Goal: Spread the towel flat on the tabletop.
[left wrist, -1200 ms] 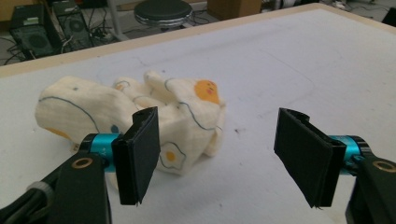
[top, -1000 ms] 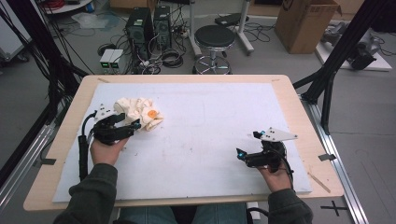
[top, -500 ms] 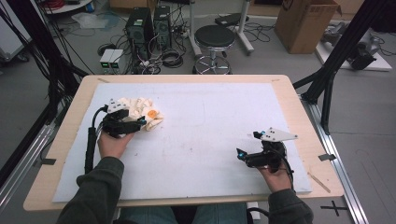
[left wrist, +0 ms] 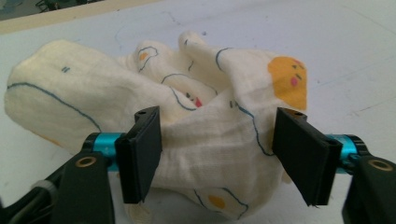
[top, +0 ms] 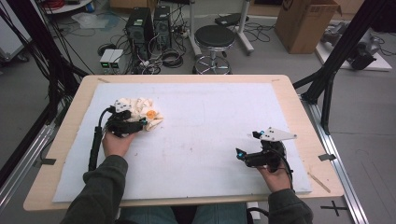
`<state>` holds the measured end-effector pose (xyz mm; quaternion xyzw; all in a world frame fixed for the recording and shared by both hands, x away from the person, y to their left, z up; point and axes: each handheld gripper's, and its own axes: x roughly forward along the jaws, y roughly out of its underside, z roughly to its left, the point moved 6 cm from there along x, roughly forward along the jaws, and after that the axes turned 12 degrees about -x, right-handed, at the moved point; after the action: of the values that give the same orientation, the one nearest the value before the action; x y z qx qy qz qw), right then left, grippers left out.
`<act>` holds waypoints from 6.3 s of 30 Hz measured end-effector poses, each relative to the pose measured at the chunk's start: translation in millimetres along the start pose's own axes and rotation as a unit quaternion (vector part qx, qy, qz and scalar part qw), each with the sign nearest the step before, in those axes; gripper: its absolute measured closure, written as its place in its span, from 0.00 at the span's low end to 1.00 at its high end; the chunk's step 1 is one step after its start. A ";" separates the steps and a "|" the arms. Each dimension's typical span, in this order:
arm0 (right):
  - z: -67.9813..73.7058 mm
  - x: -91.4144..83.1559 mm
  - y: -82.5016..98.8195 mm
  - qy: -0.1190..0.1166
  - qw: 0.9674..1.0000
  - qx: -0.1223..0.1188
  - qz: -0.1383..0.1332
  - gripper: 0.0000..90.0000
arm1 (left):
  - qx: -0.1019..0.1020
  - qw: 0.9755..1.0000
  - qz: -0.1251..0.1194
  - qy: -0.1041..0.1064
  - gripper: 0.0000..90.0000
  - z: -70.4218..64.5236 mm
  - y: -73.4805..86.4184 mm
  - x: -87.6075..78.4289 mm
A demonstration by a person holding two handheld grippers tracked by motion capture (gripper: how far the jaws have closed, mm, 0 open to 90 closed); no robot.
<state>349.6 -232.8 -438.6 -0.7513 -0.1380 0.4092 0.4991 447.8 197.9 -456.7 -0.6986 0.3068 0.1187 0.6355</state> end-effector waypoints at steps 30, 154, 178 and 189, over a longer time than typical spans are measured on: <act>0.0 2.9 3.6 -0.012 1.000 0.004 0.008 0.04 | 0.004 1.000 0.023 0.002 0.92 4.2 5.6 4.9; 10.4 11.4 -3.5 -0.033 0.999 -0.011 0.005 0.04 | 0.034 0.972 0.034 0.229 0.87 -122.6 9.7 -36.4; 30.6 26.7 -20.6 -0.087 0.996 -0.025 0.006 0.06 | 0.034 0.972 0.043 0.228 0.59 -108.2 9.6 -38.3; 53.1 43.8 -38.2 -0.137 0.989 -0.049 0.000 0.23 | 0.050 0.967 0.049 0.246 0.47 -100.9 26.0 -59.9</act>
<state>344.7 -154.3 -435.4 -0.7113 -0.2247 0.5016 0.4381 363.2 117.6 -428.1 -0.6579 0.4930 -0.0408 0.5679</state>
